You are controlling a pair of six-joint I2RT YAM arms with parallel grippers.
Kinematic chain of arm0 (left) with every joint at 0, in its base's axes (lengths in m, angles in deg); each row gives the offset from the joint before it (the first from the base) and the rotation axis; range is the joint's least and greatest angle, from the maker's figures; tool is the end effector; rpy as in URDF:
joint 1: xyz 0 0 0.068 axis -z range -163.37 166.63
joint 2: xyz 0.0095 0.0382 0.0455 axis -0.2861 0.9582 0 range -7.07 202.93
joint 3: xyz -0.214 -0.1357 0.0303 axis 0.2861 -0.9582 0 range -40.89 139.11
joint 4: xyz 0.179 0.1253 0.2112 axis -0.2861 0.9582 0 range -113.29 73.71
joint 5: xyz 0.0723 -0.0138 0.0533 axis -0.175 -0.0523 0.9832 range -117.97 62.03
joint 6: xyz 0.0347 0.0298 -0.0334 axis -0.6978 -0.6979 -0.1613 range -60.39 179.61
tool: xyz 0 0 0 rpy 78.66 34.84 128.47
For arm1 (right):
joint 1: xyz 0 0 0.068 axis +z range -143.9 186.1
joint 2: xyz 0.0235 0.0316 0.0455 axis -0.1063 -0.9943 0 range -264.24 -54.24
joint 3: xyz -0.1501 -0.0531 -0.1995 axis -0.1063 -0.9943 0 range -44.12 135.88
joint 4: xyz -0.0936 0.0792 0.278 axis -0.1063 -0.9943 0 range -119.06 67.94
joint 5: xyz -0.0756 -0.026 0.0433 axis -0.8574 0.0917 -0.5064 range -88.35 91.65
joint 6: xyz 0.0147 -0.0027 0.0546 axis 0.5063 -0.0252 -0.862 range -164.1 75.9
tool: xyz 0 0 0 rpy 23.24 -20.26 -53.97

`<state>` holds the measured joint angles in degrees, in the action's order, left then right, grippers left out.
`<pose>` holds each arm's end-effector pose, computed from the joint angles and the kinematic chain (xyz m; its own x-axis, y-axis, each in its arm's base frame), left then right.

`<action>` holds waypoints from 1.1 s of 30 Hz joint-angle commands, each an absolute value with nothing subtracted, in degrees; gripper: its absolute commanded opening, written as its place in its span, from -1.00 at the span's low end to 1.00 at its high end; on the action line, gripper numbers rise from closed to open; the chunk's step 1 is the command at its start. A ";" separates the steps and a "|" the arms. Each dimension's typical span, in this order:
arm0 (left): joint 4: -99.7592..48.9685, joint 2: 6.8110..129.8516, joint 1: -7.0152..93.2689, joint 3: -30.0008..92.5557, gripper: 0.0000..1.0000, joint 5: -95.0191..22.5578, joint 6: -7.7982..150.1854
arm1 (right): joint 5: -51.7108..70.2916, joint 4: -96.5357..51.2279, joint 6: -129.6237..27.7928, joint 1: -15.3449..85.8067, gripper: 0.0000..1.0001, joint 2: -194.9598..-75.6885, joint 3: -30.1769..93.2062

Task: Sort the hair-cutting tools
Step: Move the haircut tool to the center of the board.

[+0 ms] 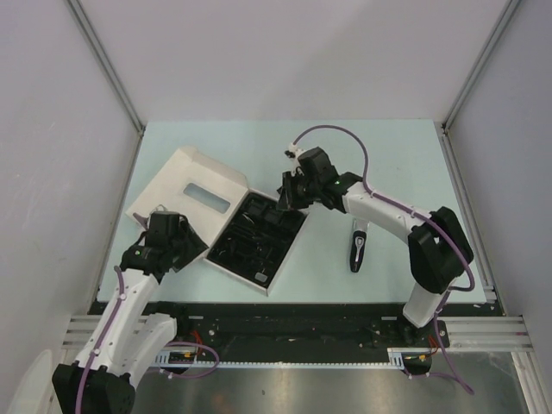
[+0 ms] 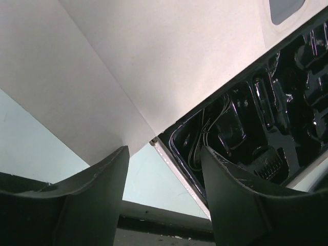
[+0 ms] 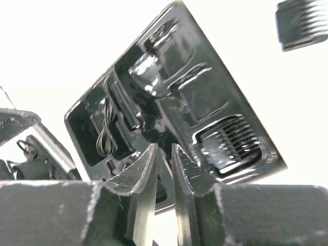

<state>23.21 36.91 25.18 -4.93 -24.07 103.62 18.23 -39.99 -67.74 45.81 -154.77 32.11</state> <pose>0.2026 -0.0277 0.2108 -0.6552 -0.6024 -0.4559 -0.4810 0.7980 -0.3632 0.3286 0.2877 0.2154 -0.7843 -0.1520 -0.6014 -0.5026 0.7239 0.4726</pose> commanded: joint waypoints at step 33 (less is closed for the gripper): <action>29.71 30.45 25.33 4.19 0.36 -19.36 104.27 | 25.92 -48.78 -55.87 46.71 -0.59 -190.47 72.42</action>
<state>30.01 29.39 25.21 0.47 -21.62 107.51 24.72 -47.31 -58.17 45.52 -191.60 70.53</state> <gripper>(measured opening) 0.674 0.207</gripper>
